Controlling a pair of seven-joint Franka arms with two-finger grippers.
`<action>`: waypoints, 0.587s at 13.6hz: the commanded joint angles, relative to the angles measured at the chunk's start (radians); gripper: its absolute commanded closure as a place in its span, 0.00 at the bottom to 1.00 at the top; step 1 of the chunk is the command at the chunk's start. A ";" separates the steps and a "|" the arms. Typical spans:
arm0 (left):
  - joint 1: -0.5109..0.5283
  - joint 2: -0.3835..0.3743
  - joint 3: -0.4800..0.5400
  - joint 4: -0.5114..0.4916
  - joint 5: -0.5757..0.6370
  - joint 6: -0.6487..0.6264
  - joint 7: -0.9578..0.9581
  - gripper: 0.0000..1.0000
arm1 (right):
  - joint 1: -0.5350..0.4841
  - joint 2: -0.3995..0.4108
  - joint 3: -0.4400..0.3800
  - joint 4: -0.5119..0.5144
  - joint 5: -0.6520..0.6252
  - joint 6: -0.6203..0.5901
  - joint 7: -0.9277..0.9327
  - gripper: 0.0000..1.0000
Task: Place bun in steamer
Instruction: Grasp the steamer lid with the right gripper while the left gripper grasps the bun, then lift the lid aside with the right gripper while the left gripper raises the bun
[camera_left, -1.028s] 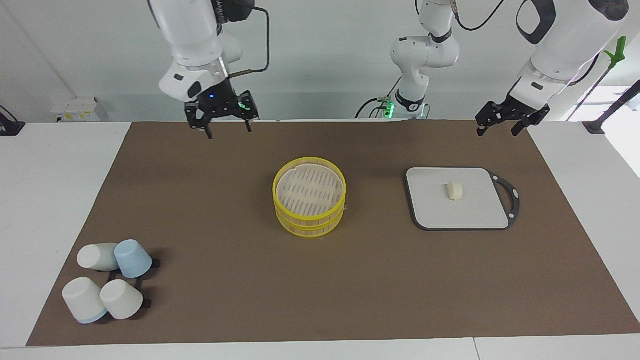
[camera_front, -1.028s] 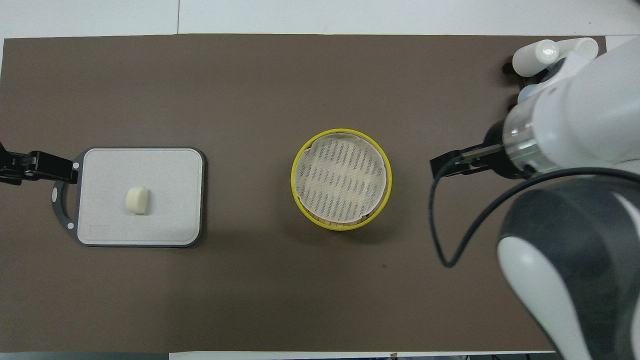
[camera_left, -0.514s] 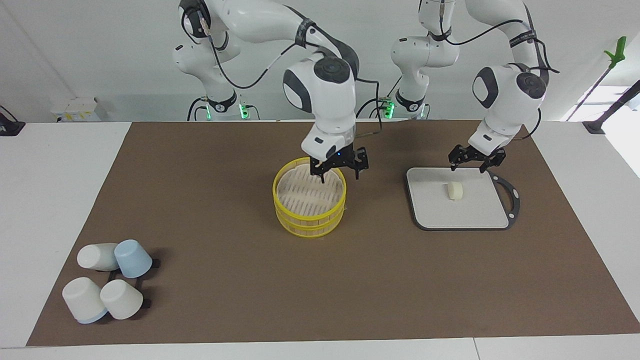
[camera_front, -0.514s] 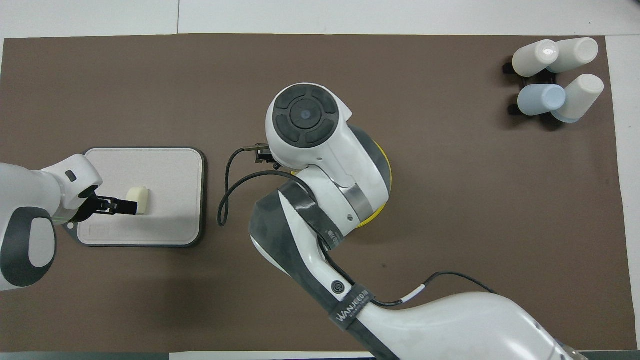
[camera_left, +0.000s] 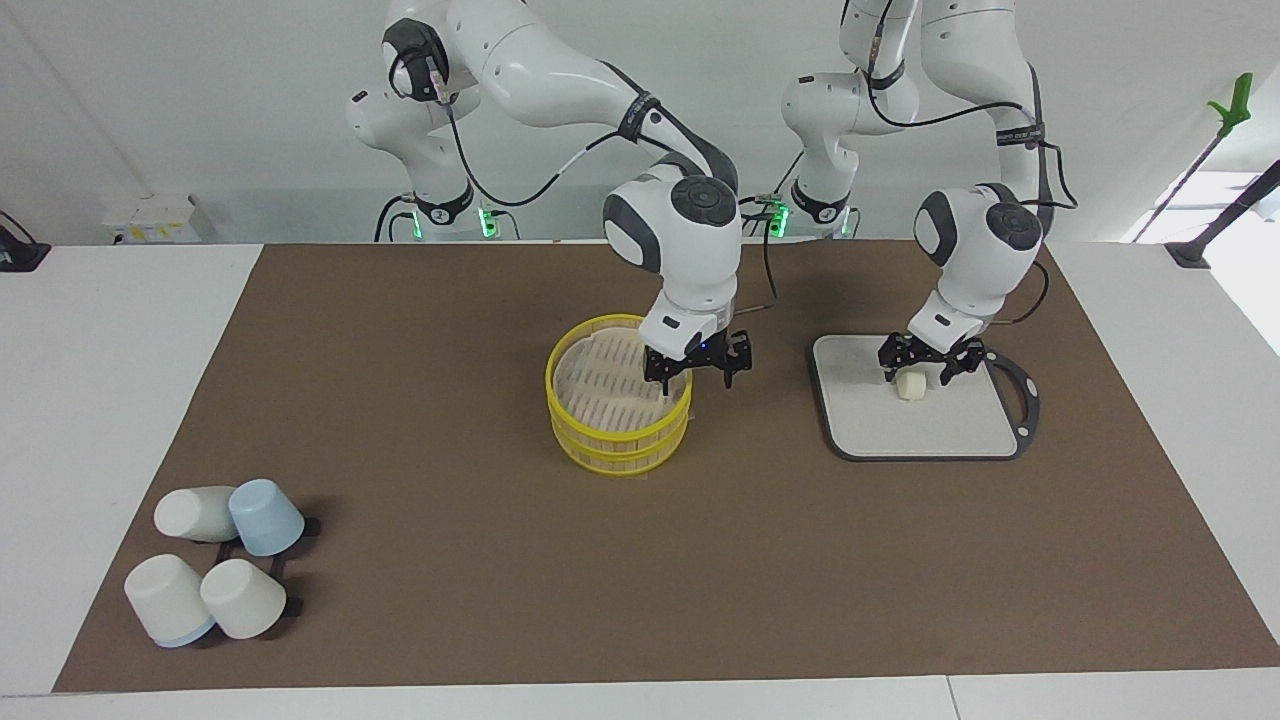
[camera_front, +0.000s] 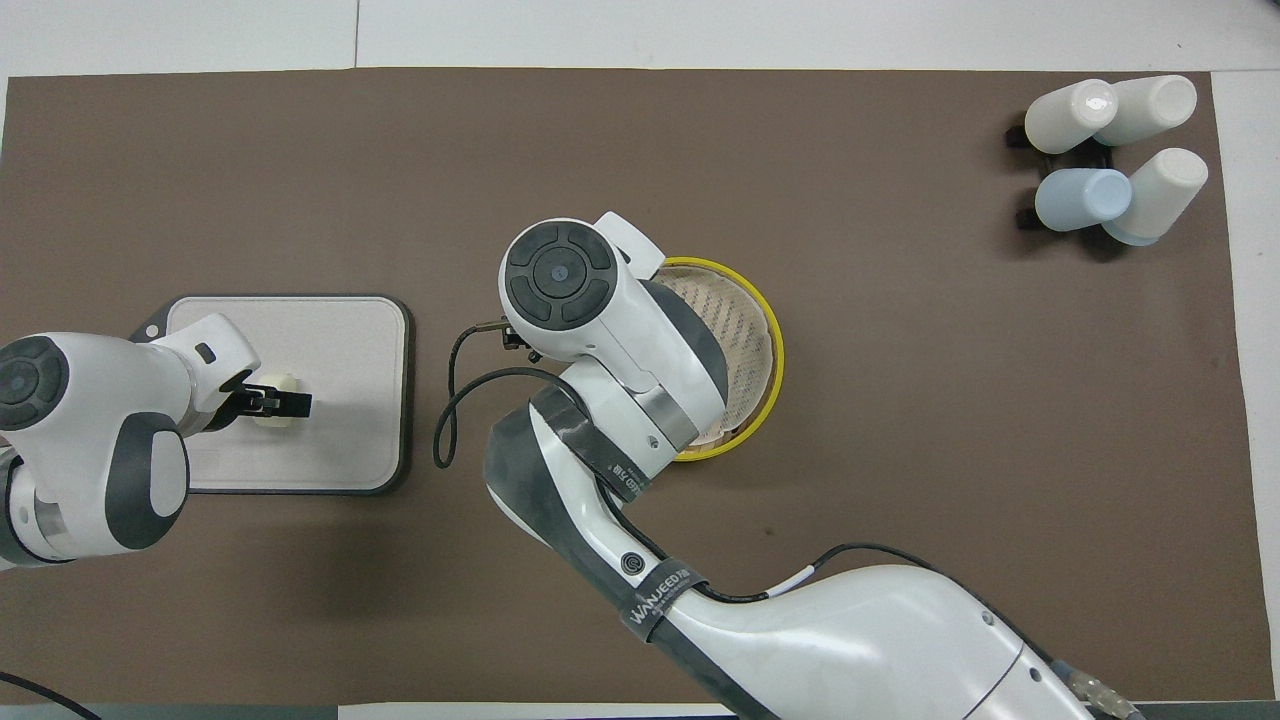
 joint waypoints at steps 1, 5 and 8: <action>-0.004 -0.008 0.003 -0.013 0.005 0.024 0.010 0.27 | 0.001 -0.043 -0.002 -0.066 -0.010 0.018 -0.011 0.63; -0.004 -0.009 0.003 -0.012 0.005 0.021 0.008 0.76 | 0.000 -0.046 -0.005 -0.033 -0.016 -0.048 -0.012 1.00; -0.004 -0.006 0.003 0.053 0.002 -0.071 0.007 0.75 | -0.072 -0.057 -0.002 0.087 -0.034 -0.224 -0.081 1.00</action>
